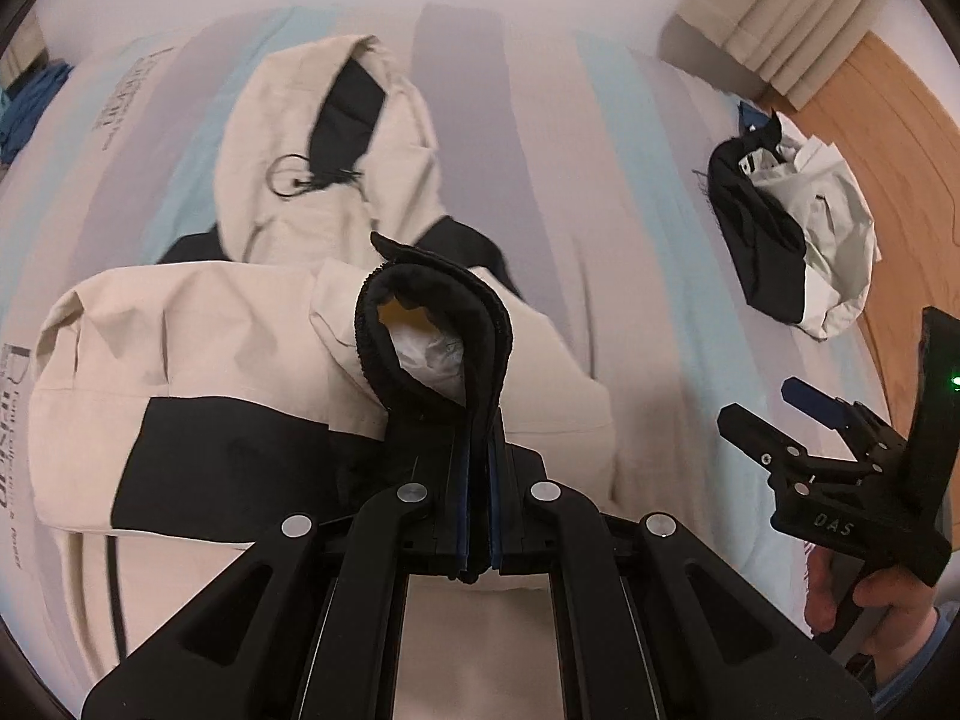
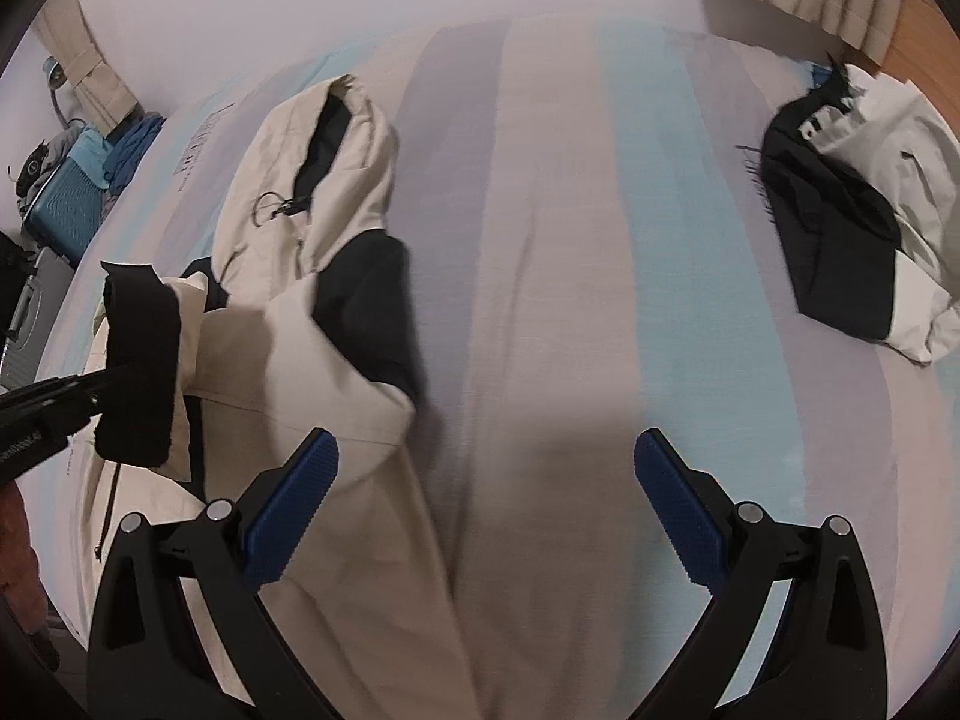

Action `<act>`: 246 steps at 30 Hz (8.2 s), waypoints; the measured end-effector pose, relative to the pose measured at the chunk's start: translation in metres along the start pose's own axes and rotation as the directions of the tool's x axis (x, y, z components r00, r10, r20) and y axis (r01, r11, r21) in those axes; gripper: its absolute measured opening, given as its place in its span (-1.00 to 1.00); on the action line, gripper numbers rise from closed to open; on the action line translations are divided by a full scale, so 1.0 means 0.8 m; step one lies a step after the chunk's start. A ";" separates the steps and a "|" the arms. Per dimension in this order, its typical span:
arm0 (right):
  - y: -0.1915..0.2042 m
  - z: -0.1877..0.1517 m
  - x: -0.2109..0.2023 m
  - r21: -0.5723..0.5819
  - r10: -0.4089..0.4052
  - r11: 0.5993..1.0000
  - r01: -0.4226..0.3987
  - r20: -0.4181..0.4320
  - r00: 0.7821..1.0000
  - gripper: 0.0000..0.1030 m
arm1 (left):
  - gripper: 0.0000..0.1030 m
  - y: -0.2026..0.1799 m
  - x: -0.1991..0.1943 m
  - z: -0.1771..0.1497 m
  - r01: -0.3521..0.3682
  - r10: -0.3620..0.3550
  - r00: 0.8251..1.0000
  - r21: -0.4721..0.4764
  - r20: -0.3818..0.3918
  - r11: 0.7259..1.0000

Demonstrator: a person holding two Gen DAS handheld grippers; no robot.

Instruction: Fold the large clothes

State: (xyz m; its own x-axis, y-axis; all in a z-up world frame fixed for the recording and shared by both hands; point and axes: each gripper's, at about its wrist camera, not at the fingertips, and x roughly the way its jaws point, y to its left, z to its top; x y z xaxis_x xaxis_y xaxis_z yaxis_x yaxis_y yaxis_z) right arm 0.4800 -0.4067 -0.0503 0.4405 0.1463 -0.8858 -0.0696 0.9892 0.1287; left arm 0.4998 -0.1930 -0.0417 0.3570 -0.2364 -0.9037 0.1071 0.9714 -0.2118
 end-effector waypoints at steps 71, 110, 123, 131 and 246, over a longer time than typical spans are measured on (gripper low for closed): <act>0.102 0.035 -0.036 0.014 -0.007 1.000 0.006 0.060 0.998 0.86 | 0.89 0.142 -0.047 0.019 -0.220 0.220 0.975 0.086 0.013 0.972; 0.223 0.277 0.205 -0.294 0.042 0.955 -0.036 0.015 0.999 0.85 | 0.89 0.282 0.116 0.265 -0.128 0.131 0.991 0.176 -0.006 0.976; 0.224 0.336 0.270 -0.300 0.029 0.953 -0.026 0.004 1.000 0.85 | 0.89 0.305 0.163 0.320 -0.123 0.124 0.992 0.156 0.000 0.980; 0.214 0.373 0.304 -0.299 0.054 0.952 -0.060 -0.027 0.998 0.85 | 0.89 0.315 0.190 0.347 -0.138 0.142 0.990 0.155 -0.013 0.978; 0.264 0.036 0.045 -0.321 -0.085 0.931 0.175 0.277 0.957 -0.86 | -0.89 0.213 -0.062 -0.029 -0.273 0.205 0.923 0.179 0.327 0.945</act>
State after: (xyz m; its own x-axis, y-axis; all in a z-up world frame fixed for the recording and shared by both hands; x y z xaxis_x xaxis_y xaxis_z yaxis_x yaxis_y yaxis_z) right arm 0.5069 -0.1926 -0.0419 0.6754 0.0577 -0.7352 -0.2747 0.9449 -0.1782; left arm 0.4784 -0.0154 -0.0416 0.6545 -0.0261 -0.7556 0.1700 0.9789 0.1134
